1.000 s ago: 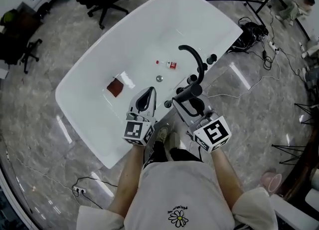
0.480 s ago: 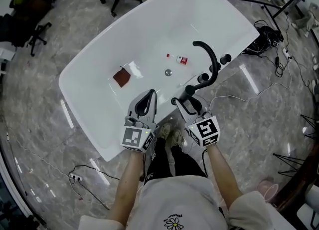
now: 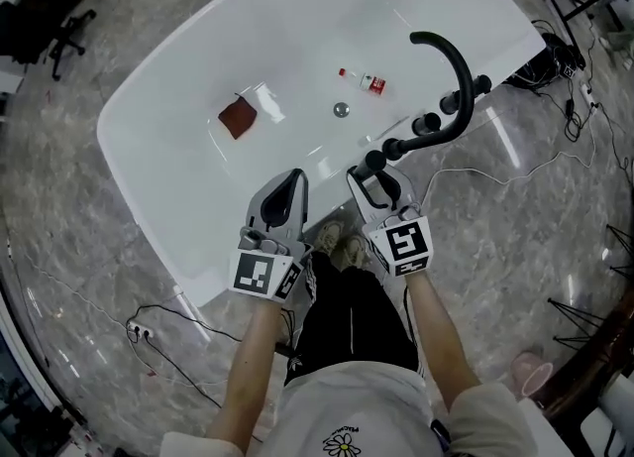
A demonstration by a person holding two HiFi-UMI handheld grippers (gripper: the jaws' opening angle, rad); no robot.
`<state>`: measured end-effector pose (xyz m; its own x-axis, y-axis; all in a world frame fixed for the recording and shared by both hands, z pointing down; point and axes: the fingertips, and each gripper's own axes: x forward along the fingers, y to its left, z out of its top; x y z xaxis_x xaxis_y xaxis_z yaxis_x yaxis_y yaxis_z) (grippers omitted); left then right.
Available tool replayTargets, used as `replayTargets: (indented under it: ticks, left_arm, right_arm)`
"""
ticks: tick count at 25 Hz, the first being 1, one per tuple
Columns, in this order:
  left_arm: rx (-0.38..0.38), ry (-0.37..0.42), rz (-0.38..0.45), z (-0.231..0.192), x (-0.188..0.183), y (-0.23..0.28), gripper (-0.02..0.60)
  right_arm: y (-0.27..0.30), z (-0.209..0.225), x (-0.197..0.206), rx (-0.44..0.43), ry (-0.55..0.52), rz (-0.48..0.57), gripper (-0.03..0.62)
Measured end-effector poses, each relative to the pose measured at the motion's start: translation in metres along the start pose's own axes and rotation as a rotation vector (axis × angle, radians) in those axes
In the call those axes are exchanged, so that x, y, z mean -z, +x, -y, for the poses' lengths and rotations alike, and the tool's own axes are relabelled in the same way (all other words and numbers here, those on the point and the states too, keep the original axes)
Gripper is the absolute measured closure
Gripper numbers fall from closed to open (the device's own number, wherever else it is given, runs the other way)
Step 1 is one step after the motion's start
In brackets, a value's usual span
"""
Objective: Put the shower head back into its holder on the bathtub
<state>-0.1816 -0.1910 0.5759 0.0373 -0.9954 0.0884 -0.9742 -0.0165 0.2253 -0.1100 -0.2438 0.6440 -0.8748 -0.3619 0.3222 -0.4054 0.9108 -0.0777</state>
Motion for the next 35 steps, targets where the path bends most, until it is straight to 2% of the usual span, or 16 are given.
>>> replayTargets:
  ticks: [4,8,16,21,25,31,35]
  left_arm:
    - [0.008,0.007,-0.013,-0.005,0.021,-0.002,0.581]
    - [0.029,0.026,-0.012,-0.005,0.025,0.003,0.581]
    - [0.047,0.044,-0.010,-0.007,0.004,0.014,0.581]
    - [0.040,0.036,-0.014,-0.015,0.003,0.020,0.581]
    - [0.044,0.026,-0.030,-0.019,0.005,0.026,0.581]
    - [0.059,0.018,-0.053,-0.018,-0.006,0.039,0.581]
    - [0.067,0.020,-0.059,-0.019,-0.017,0.049,0.581]
  right_arm:
    - [0.006,0.006,0.025,0.023,0.034,0.009,0.454]
    - [0.008,0.011,0.043,0.041,0.048,-0.005,0.454]
    - [0.016,0.011,0.095,0.063,0.031,-0.159,0.457]
    - [0.029,0.012,0.098,0.071,0.006,-0.195,0.457]
    - [0.039,0.016,0.095,0.093,0.035,-0.209,0.457]
    - [0.036,0.015,0.097,0.056,0.042,-0.237,0.457]
    - [0.039,0.014,0.106,0.031,0.147,-0.286,0.450]
